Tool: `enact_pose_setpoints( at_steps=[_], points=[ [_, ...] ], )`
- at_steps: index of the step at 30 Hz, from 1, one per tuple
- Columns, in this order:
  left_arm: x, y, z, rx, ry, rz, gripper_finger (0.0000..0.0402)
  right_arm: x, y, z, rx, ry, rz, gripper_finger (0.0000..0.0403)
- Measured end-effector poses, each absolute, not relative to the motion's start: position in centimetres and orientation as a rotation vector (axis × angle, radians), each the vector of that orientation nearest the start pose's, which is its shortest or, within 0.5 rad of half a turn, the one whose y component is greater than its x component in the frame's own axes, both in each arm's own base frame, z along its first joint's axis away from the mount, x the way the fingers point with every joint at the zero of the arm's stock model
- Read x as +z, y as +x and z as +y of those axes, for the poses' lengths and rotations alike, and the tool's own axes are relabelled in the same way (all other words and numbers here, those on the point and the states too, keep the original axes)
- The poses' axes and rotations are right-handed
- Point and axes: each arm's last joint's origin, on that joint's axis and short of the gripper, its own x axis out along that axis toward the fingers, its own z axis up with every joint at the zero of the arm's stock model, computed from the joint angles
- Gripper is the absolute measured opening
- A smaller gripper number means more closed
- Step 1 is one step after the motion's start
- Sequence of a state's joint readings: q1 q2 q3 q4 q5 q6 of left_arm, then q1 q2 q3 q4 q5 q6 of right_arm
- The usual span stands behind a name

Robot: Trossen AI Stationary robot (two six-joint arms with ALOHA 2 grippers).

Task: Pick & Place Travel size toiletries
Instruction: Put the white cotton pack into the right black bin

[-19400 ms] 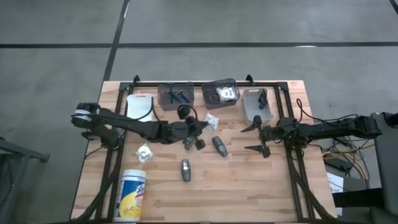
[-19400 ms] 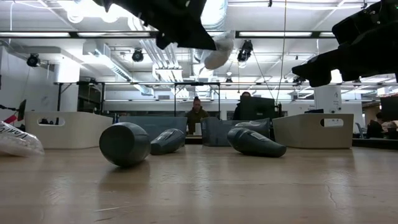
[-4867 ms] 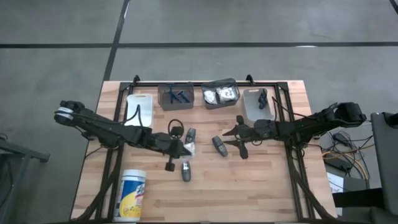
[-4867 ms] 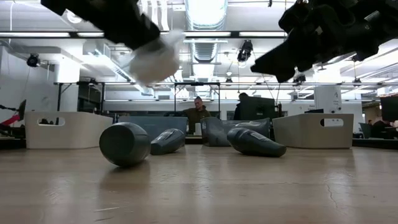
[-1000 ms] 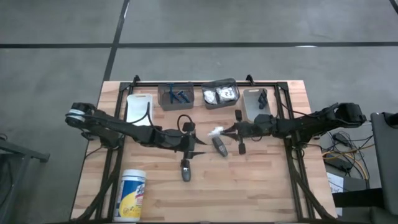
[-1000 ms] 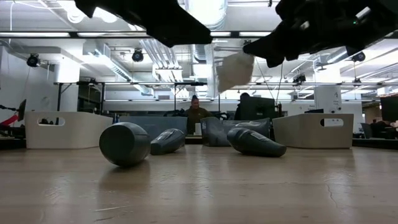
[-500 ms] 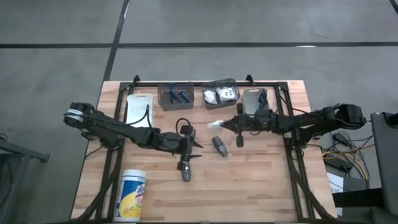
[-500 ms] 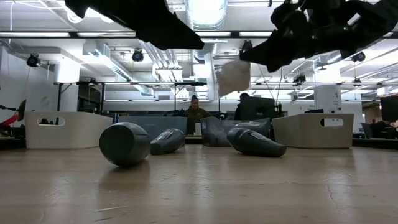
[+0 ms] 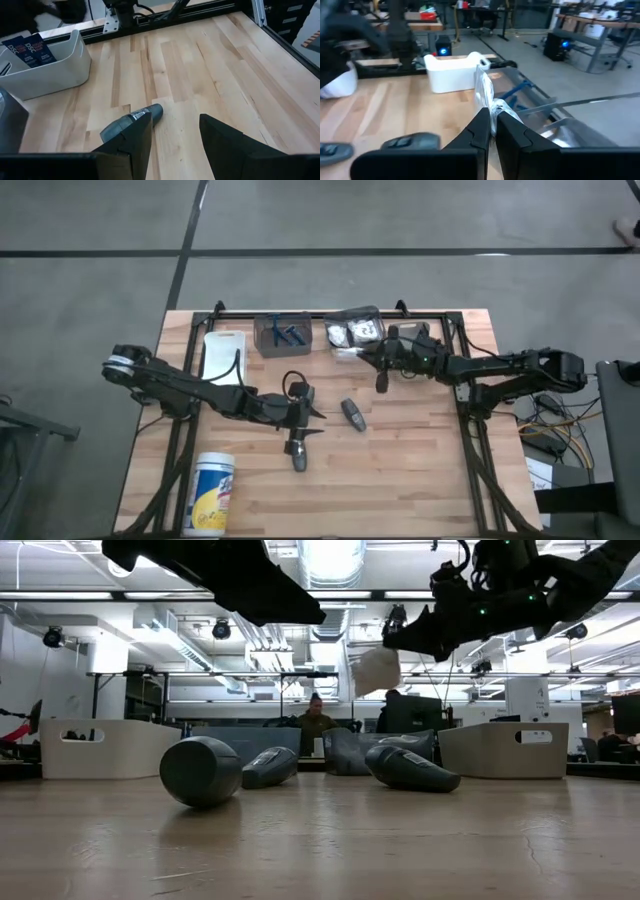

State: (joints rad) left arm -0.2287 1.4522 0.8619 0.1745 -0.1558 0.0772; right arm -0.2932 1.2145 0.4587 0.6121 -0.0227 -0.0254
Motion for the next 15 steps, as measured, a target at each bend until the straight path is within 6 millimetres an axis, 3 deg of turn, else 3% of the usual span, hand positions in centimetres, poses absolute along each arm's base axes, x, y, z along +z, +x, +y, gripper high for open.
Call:
enact_pose_setpoints(
  at_steps=[15],
  points=[
    [24.0,30.7,-6.7,-0.087,0.153,0.409,0.017,23.4,22.9,-10.4,-0.405,-0.015,0.084,0.0018]
  ],
)
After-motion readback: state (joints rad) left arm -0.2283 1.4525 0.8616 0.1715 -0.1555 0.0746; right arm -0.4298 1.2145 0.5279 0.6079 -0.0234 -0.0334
